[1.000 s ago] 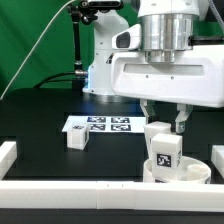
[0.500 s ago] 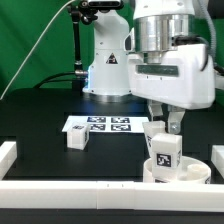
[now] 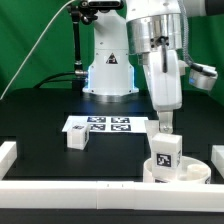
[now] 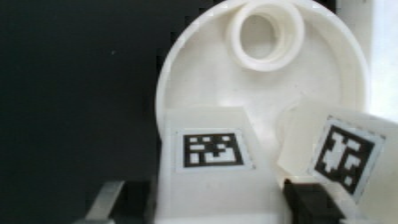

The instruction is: Assemble stool

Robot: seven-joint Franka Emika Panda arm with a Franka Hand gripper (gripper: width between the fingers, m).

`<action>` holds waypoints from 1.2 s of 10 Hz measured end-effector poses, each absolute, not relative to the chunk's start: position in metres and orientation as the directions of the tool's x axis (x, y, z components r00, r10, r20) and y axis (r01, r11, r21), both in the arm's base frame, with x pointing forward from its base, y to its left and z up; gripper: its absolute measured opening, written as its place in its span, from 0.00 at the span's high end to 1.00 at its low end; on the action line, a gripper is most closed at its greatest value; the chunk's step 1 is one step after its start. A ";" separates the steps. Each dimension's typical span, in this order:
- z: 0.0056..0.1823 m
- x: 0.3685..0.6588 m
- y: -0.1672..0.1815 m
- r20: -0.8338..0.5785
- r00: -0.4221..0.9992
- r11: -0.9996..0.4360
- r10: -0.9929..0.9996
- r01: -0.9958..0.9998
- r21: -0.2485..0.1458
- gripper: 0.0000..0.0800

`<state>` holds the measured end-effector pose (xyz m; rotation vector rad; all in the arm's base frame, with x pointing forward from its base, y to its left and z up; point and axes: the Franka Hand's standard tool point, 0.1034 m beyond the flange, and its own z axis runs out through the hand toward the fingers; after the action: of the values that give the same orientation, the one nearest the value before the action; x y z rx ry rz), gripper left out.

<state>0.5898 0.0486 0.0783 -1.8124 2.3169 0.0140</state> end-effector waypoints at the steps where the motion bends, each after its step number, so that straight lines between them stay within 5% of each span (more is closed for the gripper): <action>1: 0.078 0.590 0.049 -0.169 -0.276 0.296 -0.946 -0.949 -0.107 0.58; 4: 0.079 0.590 0.049 -0.186 -0.384 0.405 -0.904 -0.910 -0.086 0.58; 5: 0.078 0.590 0.049 -0.184 -0.373 0.394 -0.909 -0.915 -0.088 0.46; 6: 0.079 0.589 0.051 -0.184 -0.354 0.373 -0.917 -0.924 -0.081 0.46; 8: 0.088 0.591 0.058 -0.196 -0.287 0.308 -0.938 -0.947 -0.089 0.22; 12: 0.091 0.592 0.061 -0.167 -0.013 0.037 -0.986 -0.989 -0.143 0.19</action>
Offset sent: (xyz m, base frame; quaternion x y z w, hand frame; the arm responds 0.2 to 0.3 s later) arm 0.0000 0.0000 0.0000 0.0000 0.0000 0.1296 0.9916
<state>0.5922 0.0613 0.0914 -2.0386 2.0914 0.0207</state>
